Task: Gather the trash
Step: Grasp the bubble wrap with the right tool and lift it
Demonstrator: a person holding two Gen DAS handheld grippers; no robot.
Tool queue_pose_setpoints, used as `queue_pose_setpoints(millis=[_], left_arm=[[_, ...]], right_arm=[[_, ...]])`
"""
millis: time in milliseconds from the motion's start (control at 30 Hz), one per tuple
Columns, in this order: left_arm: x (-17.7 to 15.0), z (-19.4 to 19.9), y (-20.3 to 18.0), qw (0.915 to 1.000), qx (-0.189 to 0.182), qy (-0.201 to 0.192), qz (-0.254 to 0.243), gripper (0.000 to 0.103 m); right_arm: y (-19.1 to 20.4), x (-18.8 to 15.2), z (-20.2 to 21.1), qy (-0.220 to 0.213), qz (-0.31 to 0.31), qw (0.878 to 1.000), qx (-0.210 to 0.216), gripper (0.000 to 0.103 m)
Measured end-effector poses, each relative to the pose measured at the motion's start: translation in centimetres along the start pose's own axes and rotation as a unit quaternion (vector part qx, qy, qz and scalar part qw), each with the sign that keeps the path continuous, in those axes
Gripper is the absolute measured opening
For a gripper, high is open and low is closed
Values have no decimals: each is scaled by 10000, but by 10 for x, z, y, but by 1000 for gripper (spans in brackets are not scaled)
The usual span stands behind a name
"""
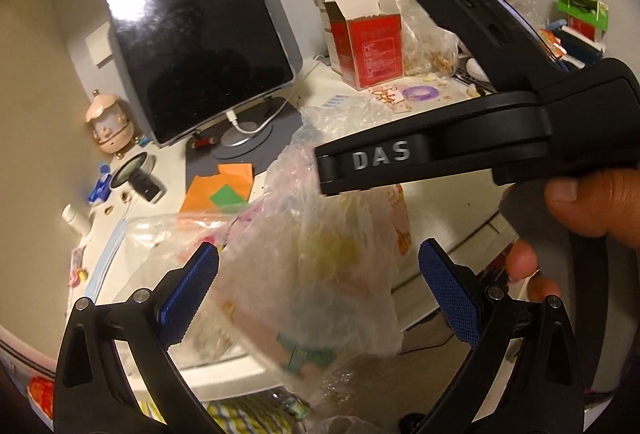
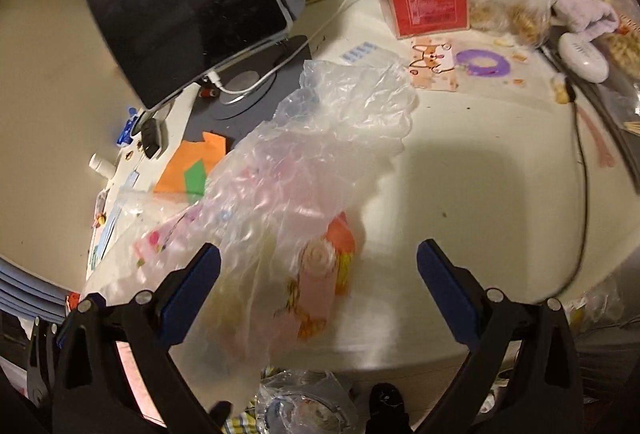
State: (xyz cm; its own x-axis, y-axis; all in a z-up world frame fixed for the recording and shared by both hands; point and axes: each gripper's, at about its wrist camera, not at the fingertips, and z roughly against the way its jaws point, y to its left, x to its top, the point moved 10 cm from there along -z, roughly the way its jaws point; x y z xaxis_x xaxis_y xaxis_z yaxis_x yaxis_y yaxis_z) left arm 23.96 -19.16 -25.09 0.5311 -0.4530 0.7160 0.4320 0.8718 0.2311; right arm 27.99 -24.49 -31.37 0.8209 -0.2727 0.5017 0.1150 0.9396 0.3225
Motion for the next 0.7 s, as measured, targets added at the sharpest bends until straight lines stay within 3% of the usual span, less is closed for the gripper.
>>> queue_pose_setpoints(millis=[367,400,433,500,567,700], left_arm=[[9,-37,7,9998,36,182,61,97],[9,-38,8,9998,42,186,61,97],[10,-38,9,9998,33,183,74,97],[11,-39,11,9998,9,177,122,97],[12,-39,13,9998,55,155,122,97],[12,-37,17,9998,125,137,109,97]], right_arm=[[-4,22,-33,147,8,9998,146,95],[-2,23,-34,137,62,9998,144,91],[0,25,-35,129,102,9998,146,75],[3,26,-38,129,185,9997,112,59],[4,28,-39,131,182,9997,136,53],[10,33,-38,32,261,9995,192,22]])
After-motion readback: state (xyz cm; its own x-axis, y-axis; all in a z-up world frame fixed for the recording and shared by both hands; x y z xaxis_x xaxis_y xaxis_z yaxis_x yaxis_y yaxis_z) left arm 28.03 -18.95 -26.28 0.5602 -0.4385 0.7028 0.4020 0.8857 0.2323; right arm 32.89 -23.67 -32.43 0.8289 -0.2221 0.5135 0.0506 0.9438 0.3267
